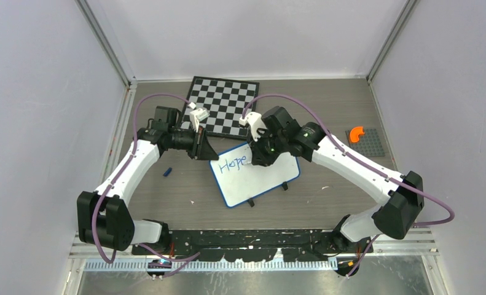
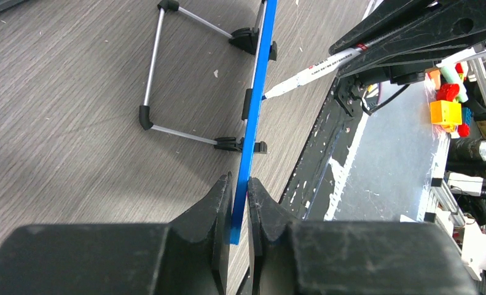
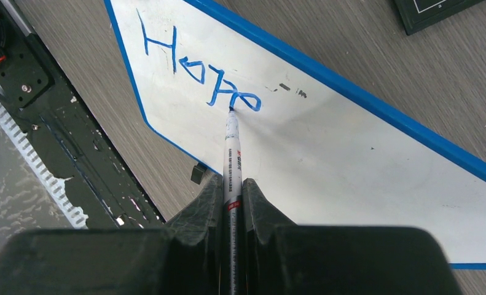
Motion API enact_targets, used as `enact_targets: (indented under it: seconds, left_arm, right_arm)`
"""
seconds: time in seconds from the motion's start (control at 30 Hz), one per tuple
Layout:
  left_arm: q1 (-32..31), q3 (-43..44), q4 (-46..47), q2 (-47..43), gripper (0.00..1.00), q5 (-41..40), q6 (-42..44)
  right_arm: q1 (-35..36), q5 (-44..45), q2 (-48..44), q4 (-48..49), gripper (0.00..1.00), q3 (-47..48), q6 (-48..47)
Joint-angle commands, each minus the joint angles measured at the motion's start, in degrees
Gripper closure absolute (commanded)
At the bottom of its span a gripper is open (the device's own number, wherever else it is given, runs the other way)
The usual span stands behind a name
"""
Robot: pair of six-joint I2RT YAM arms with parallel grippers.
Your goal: Write a sentence on the whiteboard
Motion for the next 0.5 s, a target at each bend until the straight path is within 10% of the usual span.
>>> enact_targets:
  seconds: [0.0, 0.47]
  left_arm:
    - [-0.91, 1.31, -3.13, 0.59, 0.86, -0.14, 0.80]
    - [-1.48, 1.77, -4.10, 0.96, 0.86, -0.33, 2.00]
  right_arm:
    - [-0.01, 2.59, -2.44, 1.88, 1.00, -0.53, -1.20]
    - [-0.19, 0.40, -4.55, -2.01, 1.00, 0.82, -3.46]
